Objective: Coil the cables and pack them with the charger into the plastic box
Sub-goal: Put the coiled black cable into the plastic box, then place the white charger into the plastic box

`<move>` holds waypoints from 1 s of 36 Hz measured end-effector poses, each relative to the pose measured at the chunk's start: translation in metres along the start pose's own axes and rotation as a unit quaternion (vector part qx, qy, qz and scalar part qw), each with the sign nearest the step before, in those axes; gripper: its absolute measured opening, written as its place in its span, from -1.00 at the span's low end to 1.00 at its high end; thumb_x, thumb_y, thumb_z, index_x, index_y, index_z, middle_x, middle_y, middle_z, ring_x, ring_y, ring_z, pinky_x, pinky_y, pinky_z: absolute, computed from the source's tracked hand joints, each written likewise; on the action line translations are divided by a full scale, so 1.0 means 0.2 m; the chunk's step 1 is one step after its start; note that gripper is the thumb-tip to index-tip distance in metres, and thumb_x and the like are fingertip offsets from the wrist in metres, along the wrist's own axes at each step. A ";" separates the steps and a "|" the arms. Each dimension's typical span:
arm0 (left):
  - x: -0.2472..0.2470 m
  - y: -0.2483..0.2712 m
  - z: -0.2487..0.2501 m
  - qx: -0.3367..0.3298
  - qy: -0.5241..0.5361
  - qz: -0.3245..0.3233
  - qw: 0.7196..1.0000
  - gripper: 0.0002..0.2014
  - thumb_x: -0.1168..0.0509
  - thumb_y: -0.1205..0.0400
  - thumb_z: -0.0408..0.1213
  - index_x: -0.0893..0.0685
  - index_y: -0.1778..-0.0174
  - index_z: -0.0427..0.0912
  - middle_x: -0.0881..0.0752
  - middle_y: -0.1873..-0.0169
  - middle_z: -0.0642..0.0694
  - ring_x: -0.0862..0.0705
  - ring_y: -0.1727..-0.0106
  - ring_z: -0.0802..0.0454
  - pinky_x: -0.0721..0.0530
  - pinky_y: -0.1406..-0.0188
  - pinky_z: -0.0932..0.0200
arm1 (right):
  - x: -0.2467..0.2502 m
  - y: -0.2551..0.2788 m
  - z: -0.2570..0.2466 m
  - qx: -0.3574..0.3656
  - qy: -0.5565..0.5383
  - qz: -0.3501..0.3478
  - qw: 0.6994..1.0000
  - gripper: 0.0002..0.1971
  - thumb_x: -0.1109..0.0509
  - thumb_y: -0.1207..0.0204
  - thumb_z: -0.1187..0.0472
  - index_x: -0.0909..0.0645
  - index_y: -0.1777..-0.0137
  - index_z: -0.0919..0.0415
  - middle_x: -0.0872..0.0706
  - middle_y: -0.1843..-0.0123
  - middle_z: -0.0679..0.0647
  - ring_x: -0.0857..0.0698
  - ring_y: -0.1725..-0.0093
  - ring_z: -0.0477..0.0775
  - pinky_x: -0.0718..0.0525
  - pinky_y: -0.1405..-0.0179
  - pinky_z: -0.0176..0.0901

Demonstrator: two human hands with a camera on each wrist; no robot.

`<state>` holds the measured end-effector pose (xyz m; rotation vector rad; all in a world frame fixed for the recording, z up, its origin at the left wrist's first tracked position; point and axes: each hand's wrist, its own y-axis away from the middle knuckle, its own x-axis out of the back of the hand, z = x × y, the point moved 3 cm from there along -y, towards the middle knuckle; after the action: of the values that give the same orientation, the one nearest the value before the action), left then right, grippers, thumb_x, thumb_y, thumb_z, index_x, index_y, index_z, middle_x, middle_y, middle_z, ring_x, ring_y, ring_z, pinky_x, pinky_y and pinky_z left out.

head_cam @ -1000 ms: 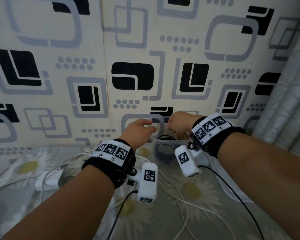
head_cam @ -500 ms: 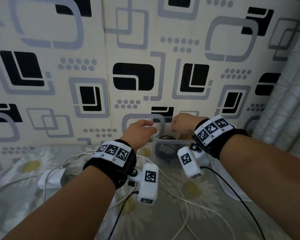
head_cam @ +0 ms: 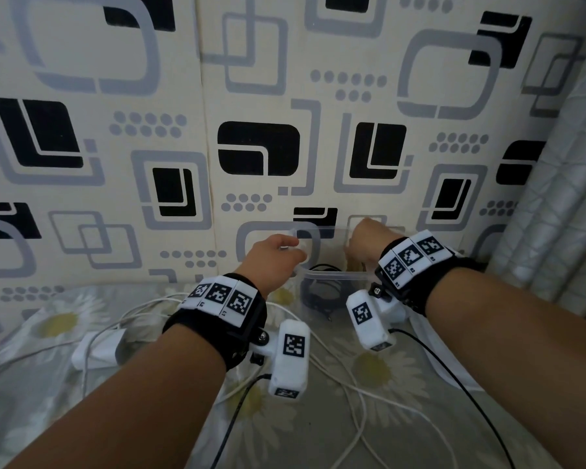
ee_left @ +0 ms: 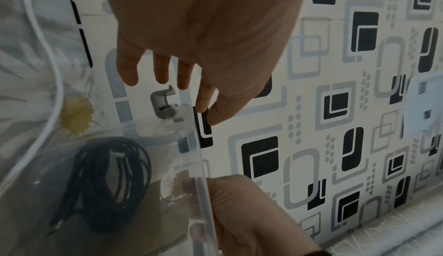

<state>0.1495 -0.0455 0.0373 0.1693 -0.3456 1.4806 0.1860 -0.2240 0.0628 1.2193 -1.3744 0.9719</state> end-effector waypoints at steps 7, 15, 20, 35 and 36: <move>-0.01 -0.01 0.00 0.006 0.004 -0.006 1.000 -0.67 -0.29 -0.65 -0.23 -0.60 -0.36 -0.07 -0.65 -0.06 -0.09 -0.65 0.26 0.20 -0.48 0.38 0.33 | -0.04 0.03 -0.01 -0.005 0.129 -0.042 0.991 -0.73 -0.24 -0.62 0.22 -0.47 0.33 0.23 -0.50 0.35 0.08 -0.46 0.42 0.01 -0.40 0.48 -0.24; -0.01 0.00 -0.01 0.015 0.005 -0.013 1.000 -0.64 -0.30 -0.65 -0.23 -0.59 -0.39 -0.08 -0.65 -0.10 -0.09 -0.69 0.20 0.15 -0.50 0.34 0.30 | -0.05 0.02 -0.01 -0.004 0.136 -0.052 0.989 -0.78 -0.25 -0.62 0.18 -0.52 0.23 0.26 -0.53 0.31 0.08 -0.57 0.25 0.08 -0.42 0.44 -0.23; 0.00 0.00 -0.02 0.014 0.004 -0.010 1.000 -0.65 -0.30 -0.66 -0.23 -0.58 -0.38 -0.08 -0.63 -0.03 -0.07 -0.63 0.31 0.22 -0.46 0.42 0.36 | -0.05 0.02 0.01 -0.012 0.081 -0.037 0.996 -0.74 -0.29 -0.59 0.14 -0.50 0.30 0.23 -0.54 0.33 0.07 -0.53 0.35 0.02 -0.42 0.45 -0.21; 0.19 0.04 0.02 0.007 -0.041 0.029 0.999 -0.66 -0.34 -0.62 -0.11 -0.64 -0.33 0.03 -0.64 -0.20 -0.04 -0.61 -0.06 0.04 -0.59 -0.12 0.08 | 0.12 0.08 -0.02 0.032 -0.085 0.073 0.993 -0.71 -0.35 -0.55 0.00 -0.47 0.19 0.24 -0.61 0.31 0.10 -0.60 0.35 0.08 -0.40 0.48 -0.20; 0.22 0.05 0.03 0.006 -0.048 0.033 0.998 -0.66 -0.34 -0.62 -0.10 -0.64 -0.33 0.03 -0.64 -0.20 -0.04 -0.62 -0.09 0.01 -0.60 -0.18 0.04 | 0.13 0.09 -0.04 0.039 -0.089 0.078 0.992 -0.70 -0.35 -0.56 0.00 -0.45 0.22 0.23 -0.61 0.33 0.11 -0.59 0.38 0.06 -0.39 0.49 -0.20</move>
<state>0.1410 -0.0054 0.0556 0.2404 -0.4226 1.5442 0.1694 -0.2184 0.0906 1.2962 -1.6050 1.0532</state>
